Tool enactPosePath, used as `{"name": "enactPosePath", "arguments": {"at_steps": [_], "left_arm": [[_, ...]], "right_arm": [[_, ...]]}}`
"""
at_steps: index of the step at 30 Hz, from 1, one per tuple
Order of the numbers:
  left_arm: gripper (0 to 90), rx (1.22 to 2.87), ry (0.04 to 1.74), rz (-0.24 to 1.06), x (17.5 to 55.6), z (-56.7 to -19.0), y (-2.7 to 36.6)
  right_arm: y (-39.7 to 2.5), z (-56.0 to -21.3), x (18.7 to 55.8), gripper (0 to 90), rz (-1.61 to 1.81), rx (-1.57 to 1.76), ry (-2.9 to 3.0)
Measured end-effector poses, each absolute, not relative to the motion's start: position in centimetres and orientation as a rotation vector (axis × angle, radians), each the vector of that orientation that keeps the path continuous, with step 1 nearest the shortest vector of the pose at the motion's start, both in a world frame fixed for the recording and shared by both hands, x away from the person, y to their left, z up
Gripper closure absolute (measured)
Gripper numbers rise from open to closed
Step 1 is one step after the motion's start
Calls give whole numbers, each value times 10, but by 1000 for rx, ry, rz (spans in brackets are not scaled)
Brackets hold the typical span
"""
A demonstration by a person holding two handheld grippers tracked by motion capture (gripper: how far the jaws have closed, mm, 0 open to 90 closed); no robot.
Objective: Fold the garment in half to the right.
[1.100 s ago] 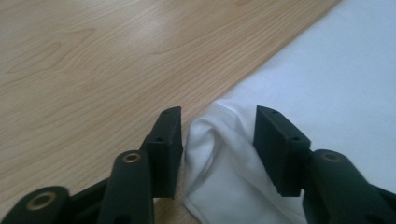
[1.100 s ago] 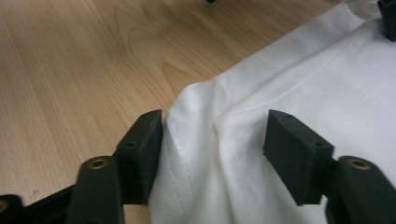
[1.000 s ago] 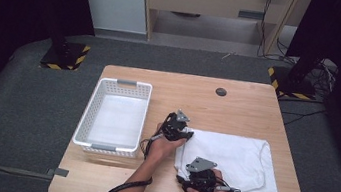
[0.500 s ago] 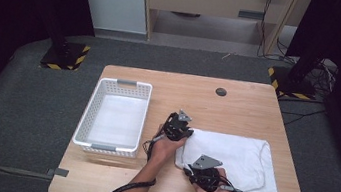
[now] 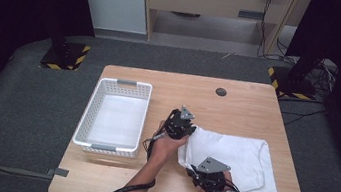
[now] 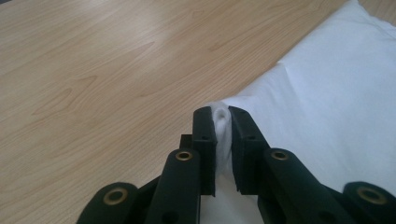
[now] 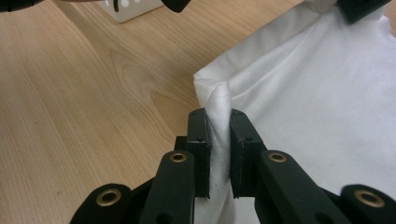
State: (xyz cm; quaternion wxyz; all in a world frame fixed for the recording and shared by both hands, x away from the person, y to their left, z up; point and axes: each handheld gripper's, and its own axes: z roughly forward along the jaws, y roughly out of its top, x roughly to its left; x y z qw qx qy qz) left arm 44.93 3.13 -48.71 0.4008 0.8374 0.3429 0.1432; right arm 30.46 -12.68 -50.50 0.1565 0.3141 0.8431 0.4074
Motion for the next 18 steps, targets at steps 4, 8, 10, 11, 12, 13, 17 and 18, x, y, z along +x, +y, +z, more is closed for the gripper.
{"name": "enactPosePath", "arguments": {"at_steps": [4, 8, 10, 11, 12, 13, 17, 18], "left_arm": [[823, 2111, 858, 367, 448, -483, 30], [823, 2109, 850, 372, 446, -479, 29], [824, 2110, 847, 378, 445, -478, 29], [824, 2110, 848, 380, 445, -478, 28], [825, 2111, 849, 382, 445, -477, 28], [826, 2111, 852, 382, 445, -477, 29], [827, 2112, 854, 385, 444, -477, 29], [827, 2111, 854, 387, 443, -476, 29]], "right_arm": [[-129, -501, 302, 811, 1160, 902, 2408], [-128, -498, 301, 811, 1156, 896, 2404], [-128, -496, 300, 811, 1152, 897, 2406], [-127, -496, 300, 812, 1152, 894, 2406], [-127, -495, 299, 812, 1152, 893, 2405], [-127, -495, 299, 811, 1152, 895, 2403], [-126, -493, 298, 812, 1150, 900, 2403], [-126, -492, 298, 811, 1149, 899, 2404]]}}
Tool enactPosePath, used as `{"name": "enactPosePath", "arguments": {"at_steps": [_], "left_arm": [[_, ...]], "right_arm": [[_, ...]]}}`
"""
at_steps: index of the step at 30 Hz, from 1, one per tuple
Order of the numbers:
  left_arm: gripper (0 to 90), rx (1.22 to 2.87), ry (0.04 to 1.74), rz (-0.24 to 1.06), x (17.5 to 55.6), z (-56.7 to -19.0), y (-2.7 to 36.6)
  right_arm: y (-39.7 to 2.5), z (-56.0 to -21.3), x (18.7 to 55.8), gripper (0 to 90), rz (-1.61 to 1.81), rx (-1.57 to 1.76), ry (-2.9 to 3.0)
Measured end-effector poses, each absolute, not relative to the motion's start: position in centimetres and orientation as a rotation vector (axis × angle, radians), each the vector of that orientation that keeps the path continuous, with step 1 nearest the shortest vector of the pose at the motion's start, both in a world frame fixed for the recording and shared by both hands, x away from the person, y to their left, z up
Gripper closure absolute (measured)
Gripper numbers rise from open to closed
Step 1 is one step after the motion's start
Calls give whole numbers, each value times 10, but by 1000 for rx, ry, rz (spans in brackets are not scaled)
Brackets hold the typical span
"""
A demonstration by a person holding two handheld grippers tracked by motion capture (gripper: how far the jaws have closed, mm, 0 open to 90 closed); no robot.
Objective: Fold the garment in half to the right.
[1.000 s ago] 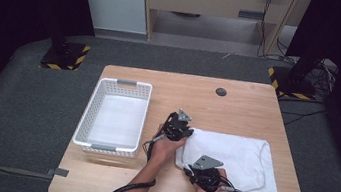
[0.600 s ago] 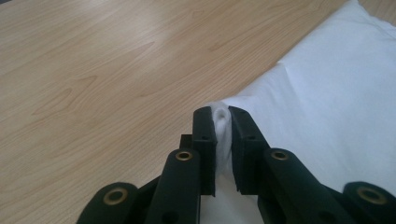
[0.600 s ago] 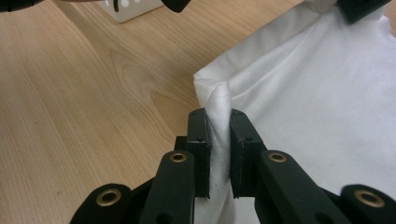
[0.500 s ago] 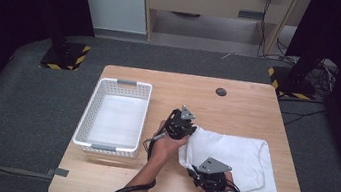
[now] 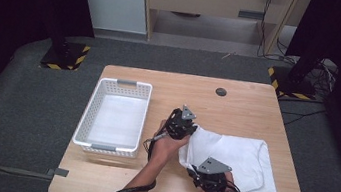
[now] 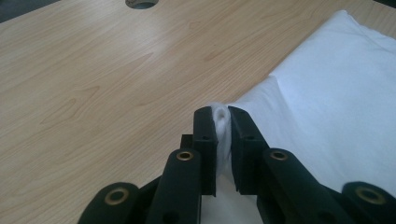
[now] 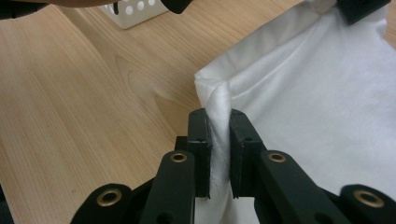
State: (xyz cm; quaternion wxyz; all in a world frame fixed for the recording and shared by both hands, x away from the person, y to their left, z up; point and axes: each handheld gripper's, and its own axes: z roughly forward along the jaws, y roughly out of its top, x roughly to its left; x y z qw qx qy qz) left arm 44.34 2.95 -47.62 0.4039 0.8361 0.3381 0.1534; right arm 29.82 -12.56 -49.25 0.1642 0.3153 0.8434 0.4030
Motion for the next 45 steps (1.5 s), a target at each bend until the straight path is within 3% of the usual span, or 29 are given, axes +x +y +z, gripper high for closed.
{"name": "enactPosePath", "arguments": {"at_steps": [21, 45], "left_arm": [[831, 2118, 833, 430, 442, -444, 32], [833, 2106, 857, 449, 438, -431, 59]], "right_arm": [[-120, -467, 298, 811, 1197, 863, 2374], [-94, -455, 298, 812, 1225, 861, 2391]]}}
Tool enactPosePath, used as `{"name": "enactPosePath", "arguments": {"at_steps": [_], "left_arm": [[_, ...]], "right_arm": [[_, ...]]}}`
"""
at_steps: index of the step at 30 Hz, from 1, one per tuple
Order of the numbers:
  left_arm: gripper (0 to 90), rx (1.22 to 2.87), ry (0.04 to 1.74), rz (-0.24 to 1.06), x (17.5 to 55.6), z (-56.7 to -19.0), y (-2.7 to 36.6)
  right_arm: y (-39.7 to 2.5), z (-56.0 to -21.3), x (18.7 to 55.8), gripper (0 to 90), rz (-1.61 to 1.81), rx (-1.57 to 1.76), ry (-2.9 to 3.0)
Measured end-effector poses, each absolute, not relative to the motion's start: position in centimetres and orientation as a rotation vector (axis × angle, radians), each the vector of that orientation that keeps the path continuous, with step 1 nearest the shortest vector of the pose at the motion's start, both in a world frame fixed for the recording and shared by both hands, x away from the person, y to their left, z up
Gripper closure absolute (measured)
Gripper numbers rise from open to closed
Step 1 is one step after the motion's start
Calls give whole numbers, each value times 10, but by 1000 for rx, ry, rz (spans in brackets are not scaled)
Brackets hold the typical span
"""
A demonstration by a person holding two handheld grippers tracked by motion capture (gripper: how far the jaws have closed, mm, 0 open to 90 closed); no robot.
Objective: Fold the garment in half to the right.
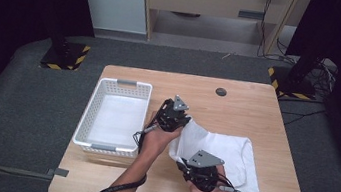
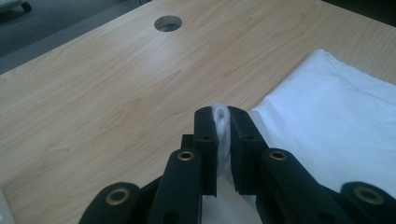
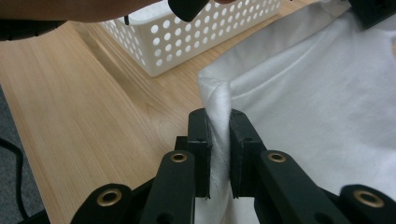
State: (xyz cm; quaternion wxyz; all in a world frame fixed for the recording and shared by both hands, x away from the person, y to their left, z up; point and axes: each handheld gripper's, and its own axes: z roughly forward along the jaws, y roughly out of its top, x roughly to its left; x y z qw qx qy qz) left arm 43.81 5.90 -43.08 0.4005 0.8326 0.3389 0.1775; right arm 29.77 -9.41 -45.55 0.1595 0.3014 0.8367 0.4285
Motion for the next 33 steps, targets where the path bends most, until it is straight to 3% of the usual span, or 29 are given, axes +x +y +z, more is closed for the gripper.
{"name": "enactPosePath", "arguments": {"at_steps": [22, 33], "left_arm": [[833, 2090, 917, 475, 428, -419, 109], [832, 2116, 851, 479, 430, -396, 86]], "right_arm": [[-52, -450, 298, 811, 1290, 804, 2426], [-73, -433, 298, 812, 1370, 835, 2386]]}}
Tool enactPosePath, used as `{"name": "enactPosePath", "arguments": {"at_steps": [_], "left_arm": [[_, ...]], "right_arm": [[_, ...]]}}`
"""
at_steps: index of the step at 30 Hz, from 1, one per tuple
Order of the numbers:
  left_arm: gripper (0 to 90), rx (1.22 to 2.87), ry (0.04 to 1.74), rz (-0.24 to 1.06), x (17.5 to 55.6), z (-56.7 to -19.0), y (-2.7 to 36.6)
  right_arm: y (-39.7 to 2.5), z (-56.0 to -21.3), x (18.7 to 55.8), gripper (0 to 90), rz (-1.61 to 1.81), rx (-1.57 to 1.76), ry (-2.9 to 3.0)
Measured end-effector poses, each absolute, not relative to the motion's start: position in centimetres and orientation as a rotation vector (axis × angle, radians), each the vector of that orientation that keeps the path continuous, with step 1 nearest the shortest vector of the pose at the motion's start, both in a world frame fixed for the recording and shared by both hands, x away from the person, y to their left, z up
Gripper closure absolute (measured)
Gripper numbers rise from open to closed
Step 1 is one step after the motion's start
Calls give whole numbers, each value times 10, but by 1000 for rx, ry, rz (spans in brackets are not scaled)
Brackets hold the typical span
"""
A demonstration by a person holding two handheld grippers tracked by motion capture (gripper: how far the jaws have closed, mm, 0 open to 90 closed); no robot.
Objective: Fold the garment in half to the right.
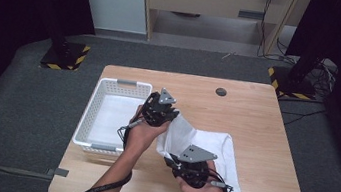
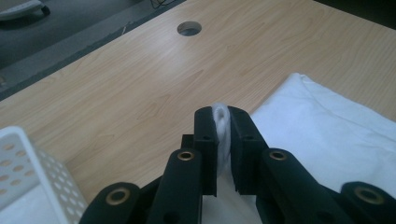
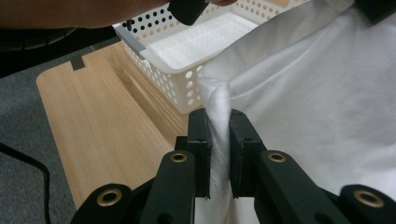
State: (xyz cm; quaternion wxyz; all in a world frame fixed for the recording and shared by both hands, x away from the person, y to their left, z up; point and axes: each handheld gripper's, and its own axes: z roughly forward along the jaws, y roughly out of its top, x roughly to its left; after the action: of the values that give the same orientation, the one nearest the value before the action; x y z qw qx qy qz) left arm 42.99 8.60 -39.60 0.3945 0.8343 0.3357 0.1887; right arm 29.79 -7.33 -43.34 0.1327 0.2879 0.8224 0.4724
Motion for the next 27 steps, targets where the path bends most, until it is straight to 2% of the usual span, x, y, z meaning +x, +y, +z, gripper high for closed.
{"name": "enactPosePath", "arguments": {"at_steps": [13, 27], "left_arm": [[832, 2148, 769, 438, 441, -395, 34], [833, 2177, 727, 411, 446, -403, 7]], "right_arm": [[-122, -429, 300, 812, 1390, 929, 2347], [-156, -438, 300, 812, 1404, 1004, 2319]]}}
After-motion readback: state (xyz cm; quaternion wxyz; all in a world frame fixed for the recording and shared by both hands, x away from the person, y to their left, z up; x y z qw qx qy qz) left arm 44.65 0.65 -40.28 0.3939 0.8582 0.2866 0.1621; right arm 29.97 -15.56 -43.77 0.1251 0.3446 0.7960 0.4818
